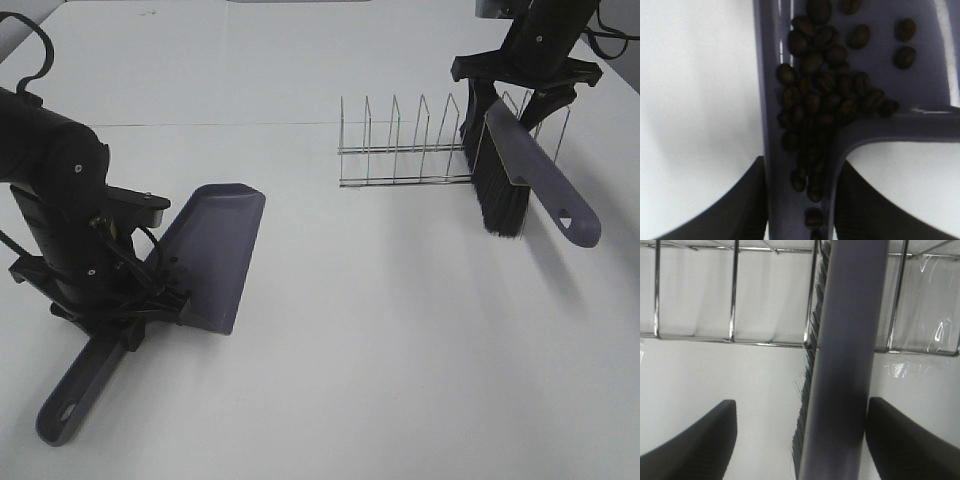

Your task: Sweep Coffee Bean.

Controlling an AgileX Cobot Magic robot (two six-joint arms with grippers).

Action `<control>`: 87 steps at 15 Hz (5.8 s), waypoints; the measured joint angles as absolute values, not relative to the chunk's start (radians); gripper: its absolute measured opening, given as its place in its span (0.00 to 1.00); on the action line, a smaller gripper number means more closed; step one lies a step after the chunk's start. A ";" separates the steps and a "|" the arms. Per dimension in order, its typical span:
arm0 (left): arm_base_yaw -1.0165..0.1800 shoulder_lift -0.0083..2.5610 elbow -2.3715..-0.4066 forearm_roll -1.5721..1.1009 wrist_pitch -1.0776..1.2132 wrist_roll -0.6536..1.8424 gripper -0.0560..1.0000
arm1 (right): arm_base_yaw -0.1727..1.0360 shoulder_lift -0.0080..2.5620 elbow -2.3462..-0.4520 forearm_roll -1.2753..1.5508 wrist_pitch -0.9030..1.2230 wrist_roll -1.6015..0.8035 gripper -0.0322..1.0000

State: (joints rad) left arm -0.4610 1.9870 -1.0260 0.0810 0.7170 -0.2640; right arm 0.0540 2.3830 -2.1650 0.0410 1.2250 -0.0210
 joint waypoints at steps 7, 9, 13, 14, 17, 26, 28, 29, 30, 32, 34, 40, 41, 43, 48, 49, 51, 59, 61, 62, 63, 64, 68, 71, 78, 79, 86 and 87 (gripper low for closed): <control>-0.454 2.013 -1.098 0.075 0.752 -0.306 0.36 | 0.054 2.107 -1.946 0.181 1.218 -0.010 0.65; -0.437 2.049 -1.158 0.077 0.763 -0.306 0.36 | 0.054 2.008 -1.809 0.181 1.219 -0.012 0.65; -0.430 2.091 -1.245 0.082 0.777 -0.305 0.36 | 0.054 1.840 -1.557 0.177 1.222 -0.012 0.65; -0.430 2.101 -1.267 0.082 0.778 -0.304 0.36 | 0.054 1.817 -1.516 0.175 1.222 -0.014 0.65; -0.430 2.122 -1.295 0.080 0.774 -0.293 0.36 | 0.054 1.801 -1.448 0.172 1.222 -0.017 0.65; -0.430 2.106 -1.368 0.021 0.899 -0.241 0.64 | 0.054 1.609 -1.284 0.168 1.220 -0.017 0.65; -0.429 2.076 -1.405 0.022 0.937 -0.210 0.64 | 0.054 1.549 -1.271 0.168 1.218 -0.017 0.65; -0.420 2.055 -1.429 0.015 0.956 -0.181 0.64 | 0.054 1.507 -1.258 0.168 1.219 -0.017 0.65; -0.395 2.034 -1.447 0.000 0.969 -0.155 0.64 | 0.054 1.457 -1.238 0.168 1.219 -0.017 0.65; -0.299 1.993 -1.457 -0.015 0.974 -0.100 0.64 | 0.054 1.362 -1.192 0.163 1.220 -0.017 0.65; -0.185 1.935 -1.457 -0.014 0.987 -0.051 0.64 | 0.054 1.272 -1.143 0.153 1.221 -0.017 0.65; -0.015 1.494 -1.104 -0.018 1.002 -0.022 0.64 | 0.054 0.947 -0.954 0.151 1.222 -0.015 0.65; 0.001 1.376 -1.022 -0.017 0.996 -0.022 0.63 | 0.054 0.875 -0.919 0.151 1.223 -0.015 0.65; 0.012 1.111 -0.865 -0.011 0.995 -0.020 0.63 | 0.054 0.696 -0.835 0.151 1.225 -0.015 0.65; 0.012 0.710 -0.696 -0.011 1.034 -0.018 0.63 | 0.054 0.394 -0.704 0.147 1.227 -0.015 0.65; 0.012 0.629 -0.664 -0.011 1.037 -0.018 0.63 | 0.054 0.343 -0.691 0.139 1.227 -0.015 0.65; 0.012 0.494 -0.608 0.000 1.041 -0.006 0.63 | 0.054 0.243 -0.668 0.083 1.227 -0.015 0.65; 0.012 -0.001 -0.522 0.034 1.062 -0.007 0.63 | 0.054 -0.004 -0.476 0.019 1.136 -0.028 0.65; 0.012 -0.004 -0.519 0.031 1.074 -0.015 0.63 | 0.054 -0.004 -0.461 0.020 1.122 -0.031 0.65; 0.012 -0.005 -0.519 0.031 1.074 -0.015 0.63 | 0.054 -0.004 -0.461 0.020 1.122 -0.032 0.65; 0.012 -0.006 -0.519 0.031 1.075 -0.018 0.63 | 0.054 -0.004 -0.459 0.022 1.117 -0.035 0.64; 0.012 -0.006 -0.519 0.031 1.075 -0.019 0.63 | 0.054 -0.004 -0.457 0.024 1.115 -0.038 0.64; 0.012 -0.006 -0.519 0.024 1.075 -0.041 0.63 | 0.054 -0.004 -0.457 0.024 1.115 -0.038 0.64; 0.012 -0.006 -0.519 0.023 1.075 -0.041 0.63 | 0.054 -0.004 -0.457 0.024 1.115 -0.038 0.64; -0.019 -0.006 -0.519 0.009 1.075 -0.041 0.63 | 0.054 -0.004 -0.457 0.021 1.115 -0.038 0.64; -0.019 -0.006 -0.519 0.006 1.075 -0.041 0.63 | 0.054 -0.004 -0.457 0.021 1.115 -0.038 0.64; -0.019 -0.006 -0.519 0.000 1.075 -0.041 0.63 | 0.054 -0.004 -0.457 0.021 1.115 -0.038 0.64; -0.019 -0.006 -0.519 0.000 1.075 -0.041 0.63 | 0.054 -0.004 -0.457 0.021 1.115 -0.038 0.64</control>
